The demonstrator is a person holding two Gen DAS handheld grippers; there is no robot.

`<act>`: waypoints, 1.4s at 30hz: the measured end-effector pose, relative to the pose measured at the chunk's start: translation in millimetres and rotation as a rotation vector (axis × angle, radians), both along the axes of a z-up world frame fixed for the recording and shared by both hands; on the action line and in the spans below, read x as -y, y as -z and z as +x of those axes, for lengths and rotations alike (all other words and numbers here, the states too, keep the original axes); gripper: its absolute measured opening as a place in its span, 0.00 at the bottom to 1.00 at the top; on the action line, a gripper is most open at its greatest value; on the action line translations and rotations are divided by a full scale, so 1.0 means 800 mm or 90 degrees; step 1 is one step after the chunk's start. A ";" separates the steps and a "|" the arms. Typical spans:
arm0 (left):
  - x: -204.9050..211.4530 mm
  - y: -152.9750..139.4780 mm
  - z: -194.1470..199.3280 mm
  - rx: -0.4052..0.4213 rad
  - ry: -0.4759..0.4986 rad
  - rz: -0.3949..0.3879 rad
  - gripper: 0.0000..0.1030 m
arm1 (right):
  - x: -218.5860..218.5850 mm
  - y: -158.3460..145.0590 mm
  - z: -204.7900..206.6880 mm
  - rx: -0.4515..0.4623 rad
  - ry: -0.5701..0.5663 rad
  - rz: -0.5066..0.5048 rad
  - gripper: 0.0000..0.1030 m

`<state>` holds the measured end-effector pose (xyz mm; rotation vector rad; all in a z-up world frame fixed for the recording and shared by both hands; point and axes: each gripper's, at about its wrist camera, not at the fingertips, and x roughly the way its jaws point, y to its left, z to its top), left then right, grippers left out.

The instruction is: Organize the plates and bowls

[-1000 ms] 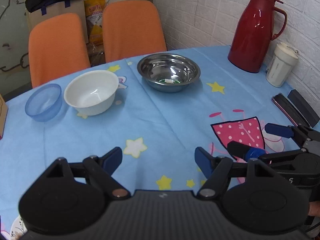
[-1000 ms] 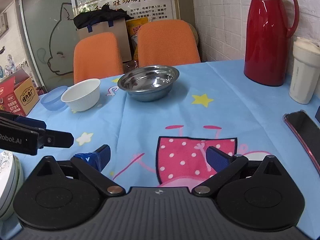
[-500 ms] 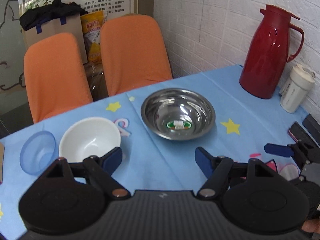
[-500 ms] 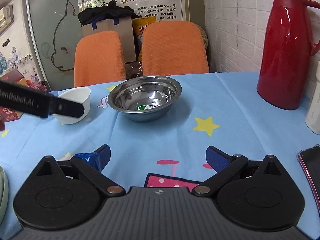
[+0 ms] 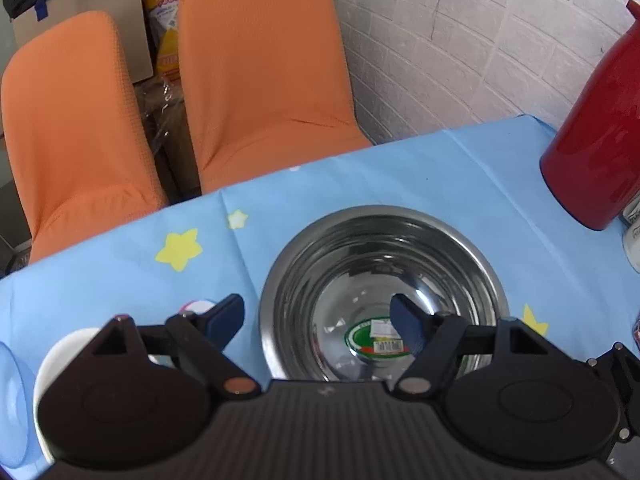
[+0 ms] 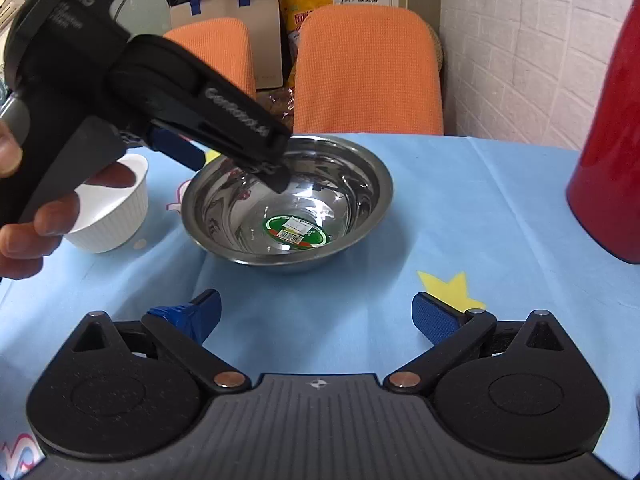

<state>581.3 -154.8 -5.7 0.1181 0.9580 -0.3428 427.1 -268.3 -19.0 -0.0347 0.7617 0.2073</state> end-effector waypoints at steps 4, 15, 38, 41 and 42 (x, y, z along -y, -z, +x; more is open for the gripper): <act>0.008 0.013 0.009 0.002 -0.001 0.015 0.71 | -0.005 0.011 0.020 -0.006 -0.009 -0.003 0.87; 0.015 0.020 0.014 -0.009 0.009 -0.001 0.71 | -0.002 0.010 0.015 -0.023 -0.030 -0.017 0.87; 0.011 0.033 0.024 -0.012 0.017 -0.004 0.61 | 0.021 0.001 0.076 0.005 0.033 0.001 0.80; 0.015 0.033 0.019 -0.015 0.034 -0.009 0.59 | 0.006 0.003 0.067 0.002 0.009 0.008 0.76; 0.017 0.033 0.015 -0.016 0.041 -0.008 0.58 | 0.002 0.002 0.064 0.004 0.002 0.018 0.75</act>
